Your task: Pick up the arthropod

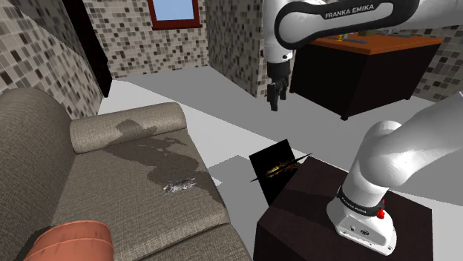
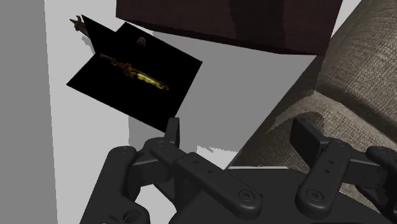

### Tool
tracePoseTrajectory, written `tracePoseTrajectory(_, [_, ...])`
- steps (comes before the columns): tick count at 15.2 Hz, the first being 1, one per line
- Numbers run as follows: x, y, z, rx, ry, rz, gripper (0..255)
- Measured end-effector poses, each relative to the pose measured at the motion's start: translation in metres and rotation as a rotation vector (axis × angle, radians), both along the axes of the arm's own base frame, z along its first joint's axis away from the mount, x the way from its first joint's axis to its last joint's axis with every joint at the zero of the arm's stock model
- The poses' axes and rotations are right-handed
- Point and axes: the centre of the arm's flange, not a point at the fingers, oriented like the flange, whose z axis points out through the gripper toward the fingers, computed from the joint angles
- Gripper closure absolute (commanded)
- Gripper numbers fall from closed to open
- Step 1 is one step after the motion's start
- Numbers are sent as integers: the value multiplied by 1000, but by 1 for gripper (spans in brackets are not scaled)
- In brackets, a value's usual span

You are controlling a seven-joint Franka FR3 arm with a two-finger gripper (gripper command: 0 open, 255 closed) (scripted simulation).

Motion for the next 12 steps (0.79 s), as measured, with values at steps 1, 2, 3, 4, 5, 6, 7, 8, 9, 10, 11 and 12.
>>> tracePoseTrajectory(1, [9, 6, -8, -2, 1, 23, 0])
tracePoseTrajectory(2, [19, 15, -15, -5, 1, 45, 0])
tracePoseTrajectory(3, [29, 20, -20, -7, 1, 67, 0])
tracePoseTrajectory(4, [38, 29, -29, -9, 2, 90, 0])
tracePoseTrajectory(5, [47, 35, -35, -12, 2, 112, 0])
tracePoseTrajectory(6, [54, 42, -42, -14, 3, 135, 0])
tracePoseTrajectory(7, [61, 50, -49, -16, 3, 158, 0])
tracePoseTrajectory(8, [68, 58, -56, -18, 4, 180, 0])
tracePoseTrajectory(9, [76, 64, -64, -21, 4, 203, 0])
tracePoseTrajectory(10, [84, 74, -71, -24, 4, 225, 0])
tracePoseTrajectory(11, [92, 84, -75, -26, 5, 248, 0])
tracePoseTrajectory(12, [99, 92, -84, -28, 5, 270, 0])
